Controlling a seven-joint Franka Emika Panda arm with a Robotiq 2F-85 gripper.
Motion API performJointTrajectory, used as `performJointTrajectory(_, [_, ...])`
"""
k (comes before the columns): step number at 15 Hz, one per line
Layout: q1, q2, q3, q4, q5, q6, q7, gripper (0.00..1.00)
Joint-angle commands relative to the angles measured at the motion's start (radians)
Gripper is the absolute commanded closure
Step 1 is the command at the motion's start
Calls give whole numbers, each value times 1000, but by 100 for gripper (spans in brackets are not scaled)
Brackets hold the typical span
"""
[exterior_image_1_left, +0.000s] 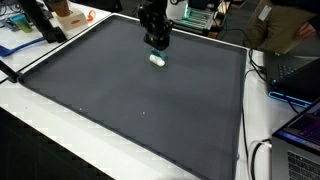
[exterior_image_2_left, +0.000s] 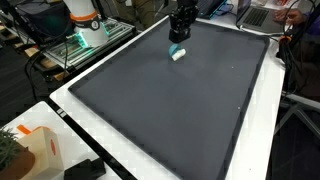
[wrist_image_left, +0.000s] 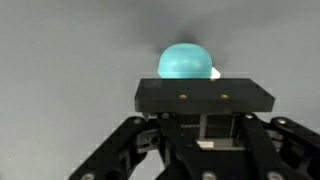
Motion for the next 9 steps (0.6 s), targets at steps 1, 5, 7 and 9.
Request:
performJointTrajectory(1, [-23, -158, -18, -74, 109, -116, -165, 78])
performJointTrajectory(5, [-39, -297, -40, -87, 190, -281, -374, 78])
performJointTrajectory(7, [-34, -350, -54, -96, 248, -319, -503, 78])
performJointTrajectory(9, [-24, -399, -65, -110, 306, -363, -607, 78])
